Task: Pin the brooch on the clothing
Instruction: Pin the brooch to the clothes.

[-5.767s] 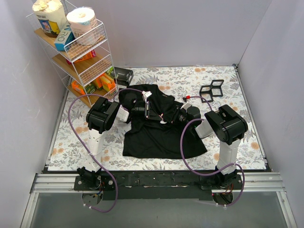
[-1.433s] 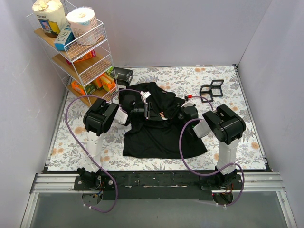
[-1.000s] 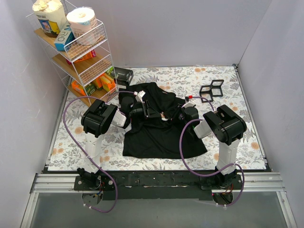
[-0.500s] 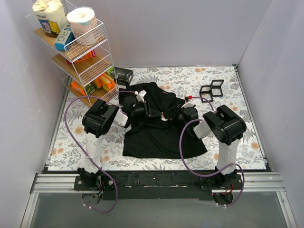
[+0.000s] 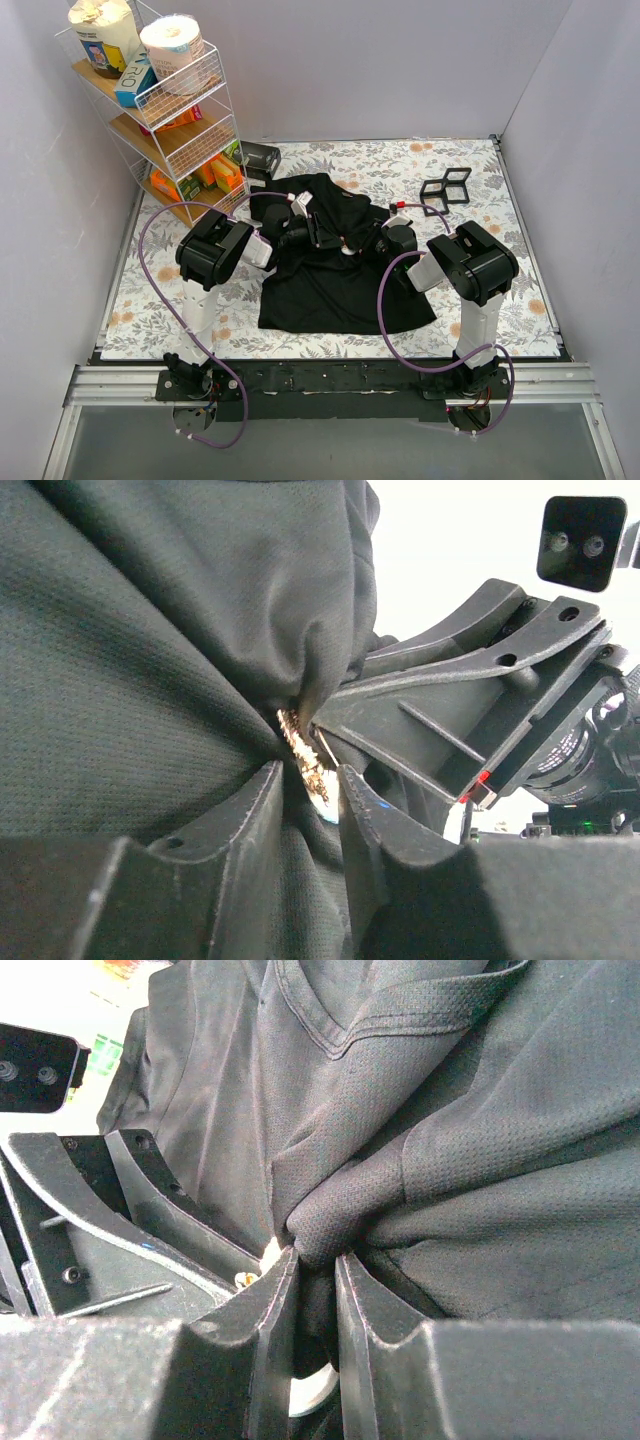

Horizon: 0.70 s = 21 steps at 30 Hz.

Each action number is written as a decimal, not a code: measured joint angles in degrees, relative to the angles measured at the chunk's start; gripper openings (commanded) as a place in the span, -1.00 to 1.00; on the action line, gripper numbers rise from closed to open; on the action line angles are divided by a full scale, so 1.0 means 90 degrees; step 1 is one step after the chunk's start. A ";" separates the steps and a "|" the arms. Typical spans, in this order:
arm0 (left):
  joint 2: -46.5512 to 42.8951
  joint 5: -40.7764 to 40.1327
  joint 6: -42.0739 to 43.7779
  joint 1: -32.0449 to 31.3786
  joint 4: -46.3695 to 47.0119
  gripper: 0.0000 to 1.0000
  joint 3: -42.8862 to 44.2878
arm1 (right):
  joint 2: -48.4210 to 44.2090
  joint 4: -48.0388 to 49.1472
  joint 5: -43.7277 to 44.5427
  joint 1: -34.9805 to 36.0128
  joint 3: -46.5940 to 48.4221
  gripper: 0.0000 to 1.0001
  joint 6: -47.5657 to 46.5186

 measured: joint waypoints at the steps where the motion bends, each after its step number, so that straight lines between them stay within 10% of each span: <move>1: 0.0000 0.0002 -0.0019 -0.0012 0.0051 -0.35 -0.0010 | 0.0000 0.0002 0.0000 0.0002 -0.0002 -0.47 0.0005; 21: 0.0019 -0.0046 -0.0022 -0.0129 0.0151 -1.00 -0.0138 | -0.0097 -0.0121 0.0083 0.0036 -0.0005 -0.48 0.0005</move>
